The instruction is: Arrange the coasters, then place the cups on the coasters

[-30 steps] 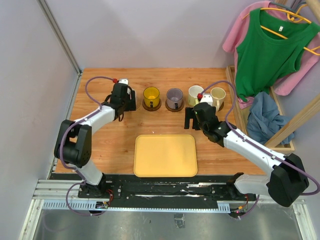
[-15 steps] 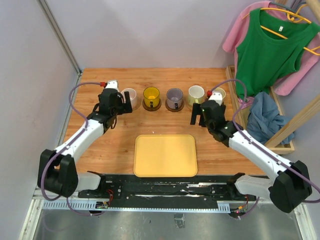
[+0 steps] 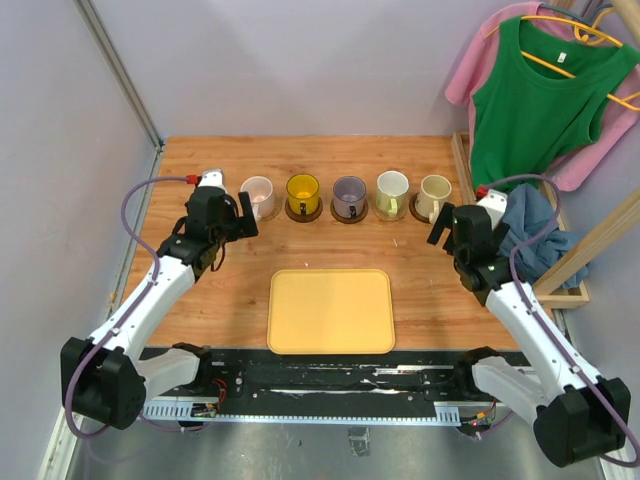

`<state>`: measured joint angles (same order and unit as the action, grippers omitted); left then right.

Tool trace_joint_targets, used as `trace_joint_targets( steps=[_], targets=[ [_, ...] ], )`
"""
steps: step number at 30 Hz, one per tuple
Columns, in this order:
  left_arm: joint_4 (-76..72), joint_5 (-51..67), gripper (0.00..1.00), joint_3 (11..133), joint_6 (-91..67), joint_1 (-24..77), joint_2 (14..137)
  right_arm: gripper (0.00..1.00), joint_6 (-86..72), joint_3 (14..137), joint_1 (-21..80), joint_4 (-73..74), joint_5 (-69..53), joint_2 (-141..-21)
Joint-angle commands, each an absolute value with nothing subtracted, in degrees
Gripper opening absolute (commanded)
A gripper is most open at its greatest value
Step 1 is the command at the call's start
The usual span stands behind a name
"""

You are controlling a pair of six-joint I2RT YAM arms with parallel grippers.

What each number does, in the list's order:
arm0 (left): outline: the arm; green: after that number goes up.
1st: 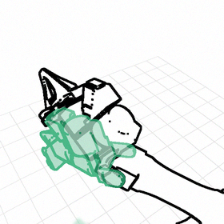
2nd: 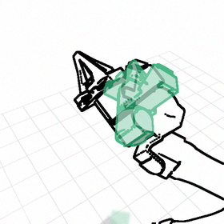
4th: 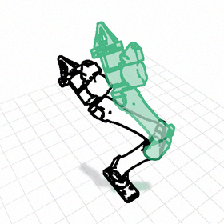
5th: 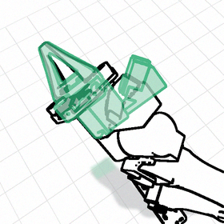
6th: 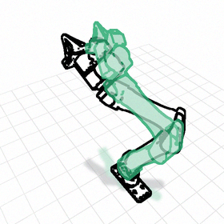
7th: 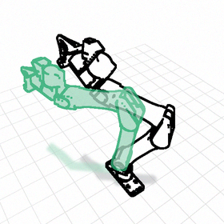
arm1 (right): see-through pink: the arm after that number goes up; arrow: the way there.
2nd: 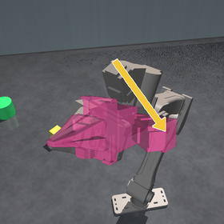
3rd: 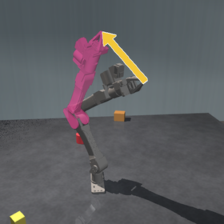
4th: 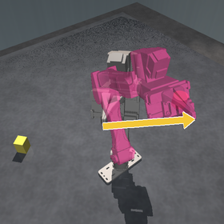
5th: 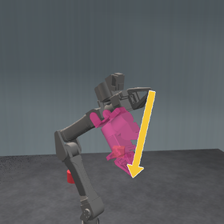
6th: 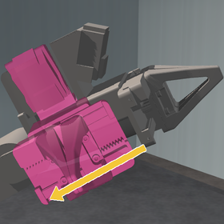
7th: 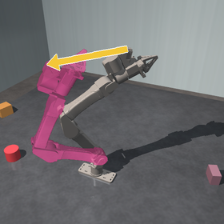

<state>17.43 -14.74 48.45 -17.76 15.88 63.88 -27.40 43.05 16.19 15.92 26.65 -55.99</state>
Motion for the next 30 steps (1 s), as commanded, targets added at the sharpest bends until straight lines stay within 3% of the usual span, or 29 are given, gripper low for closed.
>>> trace_joint_targets(
  steps=[1,30],
  targets=[
    [20.35,-12.84,1.0,48.74,-21.37,15.64,61.71,0.98,-28.47,39.78,14.97,18.2,31.05,-50.6],
    [18.54,-19.14,1.0,37.64,-26.88,15.64,48.11,0.98,-28.77,38.02,14.7,23.36,32.35,-46.48]
  ],
)
